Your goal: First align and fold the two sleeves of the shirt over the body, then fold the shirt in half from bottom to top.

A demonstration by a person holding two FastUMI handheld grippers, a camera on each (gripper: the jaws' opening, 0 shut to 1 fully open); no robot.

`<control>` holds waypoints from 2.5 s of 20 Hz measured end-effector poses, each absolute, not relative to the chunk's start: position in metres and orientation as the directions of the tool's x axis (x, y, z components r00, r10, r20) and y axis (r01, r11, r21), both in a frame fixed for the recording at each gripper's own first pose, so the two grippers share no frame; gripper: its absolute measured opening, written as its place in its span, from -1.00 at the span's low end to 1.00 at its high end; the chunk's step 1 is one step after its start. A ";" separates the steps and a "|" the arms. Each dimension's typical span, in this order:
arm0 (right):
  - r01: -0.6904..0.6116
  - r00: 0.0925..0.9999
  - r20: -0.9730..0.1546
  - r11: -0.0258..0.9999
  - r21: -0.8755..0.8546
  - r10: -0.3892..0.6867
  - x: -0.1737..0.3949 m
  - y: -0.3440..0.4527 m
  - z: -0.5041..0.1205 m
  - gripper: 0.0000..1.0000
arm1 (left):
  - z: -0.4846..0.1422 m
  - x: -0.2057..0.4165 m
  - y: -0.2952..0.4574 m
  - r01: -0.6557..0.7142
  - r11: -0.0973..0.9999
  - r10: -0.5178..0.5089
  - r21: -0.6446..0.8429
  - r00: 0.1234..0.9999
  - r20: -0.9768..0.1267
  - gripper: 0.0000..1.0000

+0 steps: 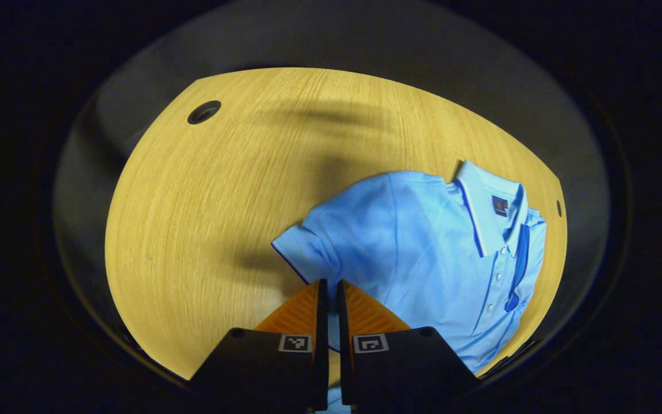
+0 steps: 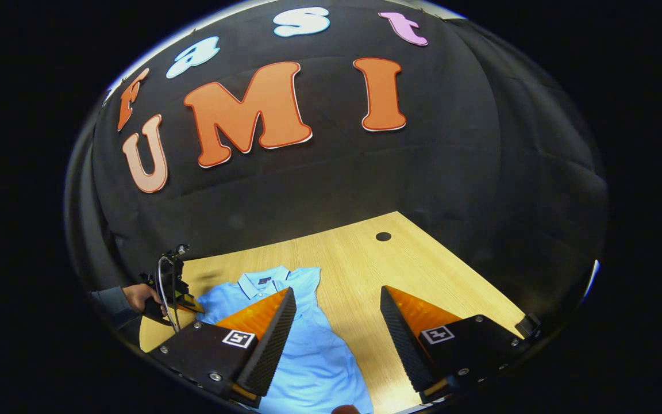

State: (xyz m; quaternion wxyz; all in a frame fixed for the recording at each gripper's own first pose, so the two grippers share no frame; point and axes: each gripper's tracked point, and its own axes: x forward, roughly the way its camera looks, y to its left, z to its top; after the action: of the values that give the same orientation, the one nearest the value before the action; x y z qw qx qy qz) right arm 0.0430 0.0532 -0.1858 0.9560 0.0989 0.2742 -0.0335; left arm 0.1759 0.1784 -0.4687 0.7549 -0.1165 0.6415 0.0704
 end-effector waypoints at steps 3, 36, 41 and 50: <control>0.120 0.839 -0.543 0.983 0.141 -0.024 0.035 0.047 -0.187 0.80 | -0.454 0.187 0.165 -0.195 0.975 -0.064 -0.107 0.216 -0.974 -0.75; -0.049 0.693 -0.703 0.984 0.173 0.159 -0.038 0.076 -0.246 0.90 | -0.320 0.090 0.047 0.216 0.943 -0.326 -0.254 0.439 -0.837 1.00; -0.102 0.618 -0.759 0.978 0.180 0.204 -0.066 0.078 -0.279 0.92 | -0.329 0.018 0.066 0.208 0.960 -0.257 -0.185 0.408 -0.876 1.00; -0.164 0.492 -0.838 0.970 0.177 0.236 -0.129 0.080 -0.330 0.92 | -0.365 -0.100 0.087 0.160 0.980 -0.169 -0.121 0.336 -0.927 1.00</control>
State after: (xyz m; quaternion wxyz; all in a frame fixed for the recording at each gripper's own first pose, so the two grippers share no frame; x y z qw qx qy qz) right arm -0.1292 0.0805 -0.3299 0.8629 0.0367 0.4905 0.1160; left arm -0.1002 0.0865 -0.3647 0.8172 -0.0038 0.5675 -0.1008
